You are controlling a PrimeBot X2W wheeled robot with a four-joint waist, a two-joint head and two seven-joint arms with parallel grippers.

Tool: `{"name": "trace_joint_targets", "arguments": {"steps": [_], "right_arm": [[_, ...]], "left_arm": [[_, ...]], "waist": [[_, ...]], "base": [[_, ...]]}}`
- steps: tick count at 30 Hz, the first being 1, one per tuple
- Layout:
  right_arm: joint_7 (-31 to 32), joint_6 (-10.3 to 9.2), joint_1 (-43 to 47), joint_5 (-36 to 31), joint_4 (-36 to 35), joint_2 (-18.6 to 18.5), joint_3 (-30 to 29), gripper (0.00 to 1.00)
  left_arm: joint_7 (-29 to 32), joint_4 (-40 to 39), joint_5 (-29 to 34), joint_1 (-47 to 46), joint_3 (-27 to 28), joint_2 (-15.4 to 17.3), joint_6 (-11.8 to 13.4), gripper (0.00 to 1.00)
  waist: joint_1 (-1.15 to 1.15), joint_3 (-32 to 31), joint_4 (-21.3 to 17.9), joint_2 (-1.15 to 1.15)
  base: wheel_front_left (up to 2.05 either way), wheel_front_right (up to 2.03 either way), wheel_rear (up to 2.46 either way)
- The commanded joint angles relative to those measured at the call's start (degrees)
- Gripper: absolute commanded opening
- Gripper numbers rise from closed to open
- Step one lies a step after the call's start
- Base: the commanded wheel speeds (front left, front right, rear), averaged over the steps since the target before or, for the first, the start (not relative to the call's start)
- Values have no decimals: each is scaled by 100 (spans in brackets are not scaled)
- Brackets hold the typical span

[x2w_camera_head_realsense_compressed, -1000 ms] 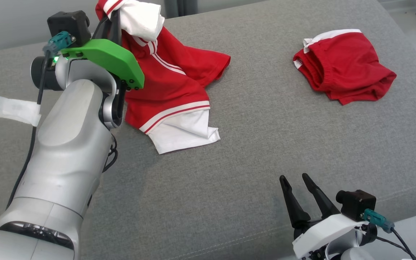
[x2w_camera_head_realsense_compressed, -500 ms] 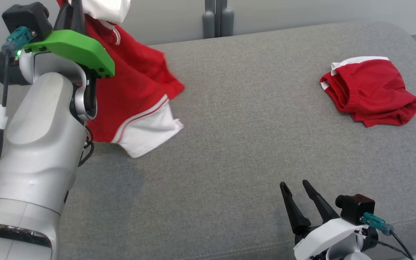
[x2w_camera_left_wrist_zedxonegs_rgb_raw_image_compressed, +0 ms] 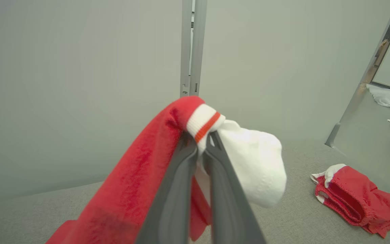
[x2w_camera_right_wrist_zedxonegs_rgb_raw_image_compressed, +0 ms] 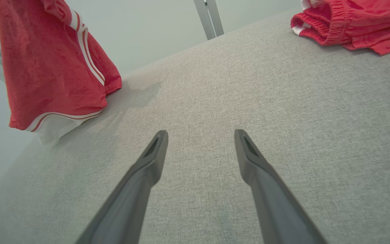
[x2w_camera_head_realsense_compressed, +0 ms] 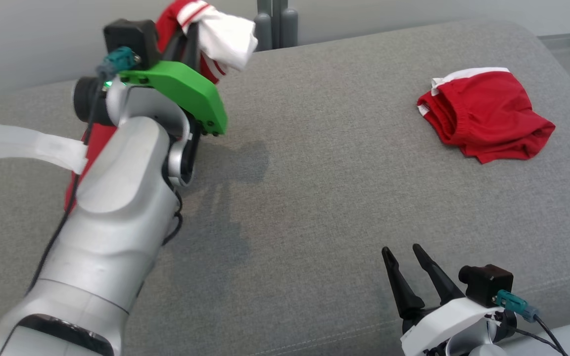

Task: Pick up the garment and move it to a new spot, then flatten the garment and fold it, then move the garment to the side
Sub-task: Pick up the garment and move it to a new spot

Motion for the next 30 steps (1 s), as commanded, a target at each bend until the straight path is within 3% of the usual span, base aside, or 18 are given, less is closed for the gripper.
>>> {"name": "trace_joint_targets", "arguments": {"steps": [1, 4, 5, 6, 7, 18, 25, 30], "right_arm": [[-47, 0, -62, 22, -10, -12, 1, 100], [-74, 0, -129, 38, 5, -12, 22, 100], [-90, 0, -145, 39, 12, -11, 29, 100], [-105, 0, -157, 46, 20, -12, 35, 100], [-111, 0, -165, 54, 37, -12, 41, 100], [-218, 0, -201, 95, 191, -12, 24, 100], [-166, 0, -113, 23, 228, -13, -14, 100], [-103, 0, 15, -31, 198, -13, -72, 100]], "left_arm": [[62, 49, -44, 145, -91, -94, -71, 0], [91, 158, -111, 242, -267, -225, -161, 0], [82, 188, -145, 262, -326, -260, -189, 29], [72, 221, -181, 286, -391, -287, -223, 82], [80, 264, -251, 312, -442, -305, -230, 100], [40, 90, -963, 392, -1146, -329, -211, 100], [-133, 314, -1169, 494, -1187, -326, -136, 100], [-564, 322, -1140, 663, -1016, -87, -62, 100]], "waist": [[0, 192, -210, 0], [0, 281, -332, 0], [0, 311, -364, 0], [0, 332, -389, 0], [0, 346, -407, 0], [0, 295, -298, 0], [0, 35, -4, 0], [0, -188, 206, 0]], "base": [[0, 0, 0], [0, 0, 0], [0, 0, 0], [0, 0, 0], [0, 0, 0], [0, 0, 0], [0, 0, 0], [0, 0, 0]]}}
